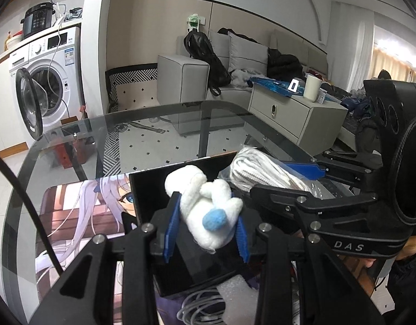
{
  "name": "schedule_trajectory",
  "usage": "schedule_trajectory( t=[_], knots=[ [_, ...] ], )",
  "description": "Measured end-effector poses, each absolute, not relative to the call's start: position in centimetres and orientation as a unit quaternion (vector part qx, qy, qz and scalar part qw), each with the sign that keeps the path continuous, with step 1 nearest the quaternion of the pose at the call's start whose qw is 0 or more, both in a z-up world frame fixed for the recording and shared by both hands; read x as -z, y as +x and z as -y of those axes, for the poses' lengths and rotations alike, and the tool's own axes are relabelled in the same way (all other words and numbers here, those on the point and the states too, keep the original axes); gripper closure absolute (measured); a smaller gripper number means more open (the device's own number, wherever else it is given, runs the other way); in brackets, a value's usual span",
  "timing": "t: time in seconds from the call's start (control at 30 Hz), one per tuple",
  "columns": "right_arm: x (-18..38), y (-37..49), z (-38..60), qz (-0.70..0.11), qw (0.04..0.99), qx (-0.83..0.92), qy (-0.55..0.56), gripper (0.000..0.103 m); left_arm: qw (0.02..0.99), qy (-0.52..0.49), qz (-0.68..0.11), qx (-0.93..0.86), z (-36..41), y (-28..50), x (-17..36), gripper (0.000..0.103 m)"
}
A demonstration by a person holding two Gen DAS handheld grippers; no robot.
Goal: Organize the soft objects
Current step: 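Drop the plush into the black box with the left tool while the right tool releases the rope bag there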
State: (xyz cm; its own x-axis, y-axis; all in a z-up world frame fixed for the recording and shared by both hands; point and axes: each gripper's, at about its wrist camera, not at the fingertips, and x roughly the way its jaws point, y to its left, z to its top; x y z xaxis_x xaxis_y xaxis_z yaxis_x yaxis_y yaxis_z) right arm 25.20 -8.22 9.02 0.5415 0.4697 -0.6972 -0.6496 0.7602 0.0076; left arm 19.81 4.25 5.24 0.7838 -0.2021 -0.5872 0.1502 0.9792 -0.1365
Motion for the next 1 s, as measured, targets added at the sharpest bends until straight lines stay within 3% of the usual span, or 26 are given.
schedule_trajectory(
  t=[0.23,0.33,0.57,0.73,0.8,0.87,1.0],
  knots=[
    [-8.9,25.4,7.4,-0.357,0.865,-0.320,-0.151,0.058,0.940,-0.047,-0.323,0.098,-5.2,20.4,-4.9,0.065],
    [-9.1,25.0,7.5,-0.349,0.866,-0.324,-0.154,0.050,0.941,-0.041,-0.322,0.095,-5.2,20.5,-4.9,0.065],
    [-10.6,24.2,9.1,-0.325,0.886,-0.299,-0.138,0.017,0.943,-0.063,-0.308,0.105,-6.0,19.9,-5.6,0.043],
    [-11.9,23.0,10.7,-0.310,0.898,-0.288,-0.121,0.003,0.947,-0.086,-0.296,0.092,-7.0,19.2,-6.3,0.039],
    [-12.2,22.5,11.3,-0.304,0.901,-0.289,-0.113,0.003,0.947,-0.091,-0.295,0.088,-7.1,18.8,-6.2,0.032],
    [-12.3,22.1,11.8,-0.302,0.901,-0.292,-0.106,0.001,0.948,-0.097,-0.292,0.083,-7.3,18.1,-6.3,0.017],
    [-12.2,21.4,12.5,-0.304,0.902,-0.292,-0.093,0.000,0.953,-0.102,-0.279,0.062,-7.6,16.2,-6.4,0.004]
  ],
)
